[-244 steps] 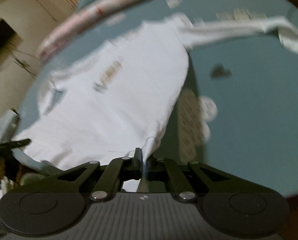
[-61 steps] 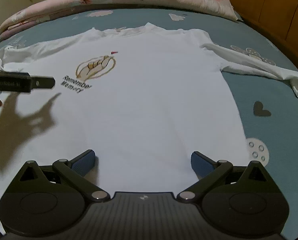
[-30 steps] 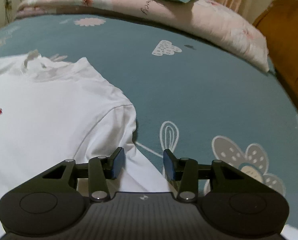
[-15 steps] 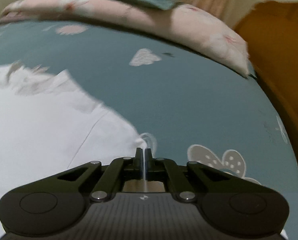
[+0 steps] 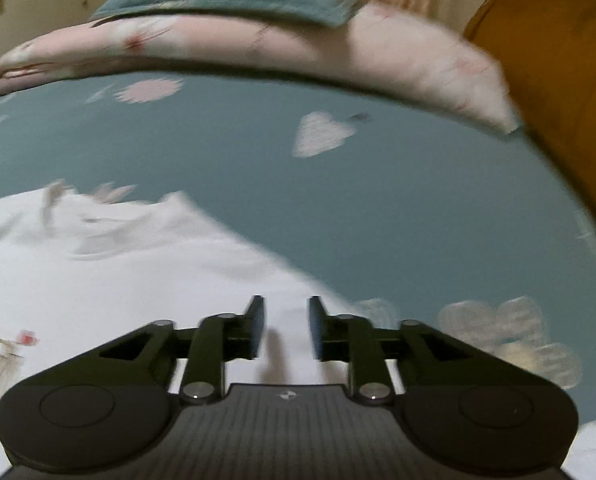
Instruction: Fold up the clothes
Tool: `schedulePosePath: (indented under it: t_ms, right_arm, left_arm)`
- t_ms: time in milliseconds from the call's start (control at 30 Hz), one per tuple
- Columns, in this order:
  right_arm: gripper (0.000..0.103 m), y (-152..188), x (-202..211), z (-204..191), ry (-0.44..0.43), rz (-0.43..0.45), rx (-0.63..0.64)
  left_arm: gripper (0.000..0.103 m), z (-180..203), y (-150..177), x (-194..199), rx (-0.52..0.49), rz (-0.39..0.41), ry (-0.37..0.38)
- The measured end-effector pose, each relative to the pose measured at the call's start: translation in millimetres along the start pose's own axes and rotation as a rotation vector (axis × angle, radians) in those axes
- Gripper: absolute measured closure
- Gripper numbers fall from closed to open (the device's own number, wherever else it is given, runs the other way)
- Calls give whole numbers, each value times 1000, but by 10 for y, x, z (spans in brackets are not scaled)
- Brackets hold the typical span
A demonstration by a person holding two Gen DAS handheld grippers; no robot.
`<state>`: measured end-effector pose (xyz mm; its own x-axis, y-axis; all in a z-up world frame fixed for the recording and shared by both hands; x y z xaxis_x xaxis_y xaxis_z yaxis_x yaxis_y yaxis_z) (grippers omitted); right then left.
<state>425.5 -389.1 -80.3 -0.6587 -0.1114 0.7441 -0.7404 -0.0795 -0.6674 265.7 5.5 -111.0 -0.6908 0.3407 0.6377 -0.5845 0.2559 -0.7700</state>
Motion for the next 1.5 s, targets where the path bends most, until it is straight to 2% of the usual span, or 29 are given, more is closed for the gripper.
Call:
schedulePosePath:
  t_ms: [67, 167, 200, 333, 433, 533, 633, 733, 800, 833, 900, 1033, 1100, 1233, 1367, 1500]
  right_arm:
    - [71, -28, -210, -116, -10, -26, -23]
    - [62, -143, -498, -238, 60, 11, -19]
    - [57, -215, -572, -238, 67, 19, -32]
    - [51, -435, -759, -147, 70, 21, -96]
    - [51, -489, -670, -116, 67, 8, -142]
    - [51, -478, -456, -209, 28, -8, -153]
    - [49, -416, -259, -431, -50, -54, -103]
    - [49, -352, -332, -687, -102, -107, -55]
    - [49, -334, -509, -803, -78, -128, -21]
    - [44, -339, -604, -831, -54, -122, -16]
    - [38, -440, -723, -844, -24, -69, -12]
    - [38, -672, -908, -790, 31, -64, -49]
    - [38, -711, -787, -781, 37, -60, -48]
    - [38, -666, -202, -651, -10, -40, -67]
    - [38, -546, 527, -429, -10, -23, -80]
    - [37, -331, 1029, -153, 8, 5, -133]
  left_arm:
    - [1, -4, 0, -1, 1, 1, 1]
    - [1, -3, 2, -2, -1, 1, 1]
    - [1, -4, 3, -3, -1, 1, 1]
    - [1, -14, 6, 1, 3, 3, 6]
    - [1, -11, 9, 3, 4, 3, 6]
    - [1, -8, 8, 0, 5, 3, 5]
    - [1, -7, 7, -3, 5, 3, 4]
    - [1, -6, 8, -1, 5, 4, 3]
    - [1, -6, 8, -3, 5, 4, 3]
    - [1, -3, 8, -4, 4, 4, 2]
    - [1, -2, 6, -9, 2, 4, 1]
    - [1, -12, 11, 1, 2, 5, 4]
    - [1, -12, 12, 8, 0, 4, 4]
    - [1, -6, 10, 9, 0, 2, 0]
    - [1, 3, 7, 0, -2, 2, -6]
    - [1, 4, 10, -2, -4, 3, -7]
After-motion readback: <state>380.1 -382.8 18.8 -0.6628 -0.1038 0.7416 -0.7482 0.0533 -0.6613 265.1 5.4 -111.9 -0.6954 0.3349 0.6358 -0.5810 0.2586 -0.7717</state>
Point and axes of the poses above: each gripper's, at about its wrist camera, not at the fingertips, and x roughly against the way its jaws point, z to its right, y to its underside, the point moved 1 cm from there along -x, roughly the way its jaws point, and after that the axes turned 2 degrees about -x, right-handed, at the moved point
